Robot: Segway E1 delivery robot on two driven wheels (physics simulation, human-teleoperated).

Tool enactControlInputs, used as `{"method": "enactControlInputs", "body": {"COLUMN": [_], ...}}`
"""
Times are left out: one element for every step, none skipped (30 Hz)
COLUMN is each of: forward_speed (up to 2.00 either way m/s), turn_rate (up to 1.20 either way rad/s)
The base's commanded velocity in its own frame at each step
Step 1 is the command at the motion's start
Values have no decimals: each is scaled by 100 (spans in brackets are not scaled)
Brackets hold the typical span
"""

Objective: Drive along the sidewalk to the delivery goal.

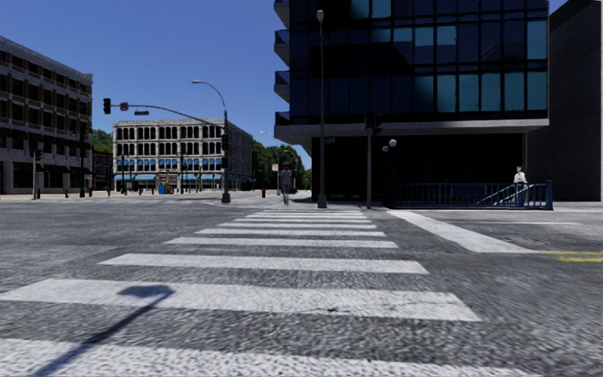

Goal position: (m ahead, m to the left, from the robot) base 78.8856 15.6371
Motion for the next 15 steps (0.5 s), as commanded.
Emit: {"method": "enactControlInputs", "body": {"forward_speed": [200, 200, 200, 200, 200, 200, 200, 200, 200, 200, 200, 200, 200, 200, 200], "turn_rate": [0, 0, 0, 0, 0, 0, 0, 0, 0, 0, 0, 0, 0, 0, 0]}}
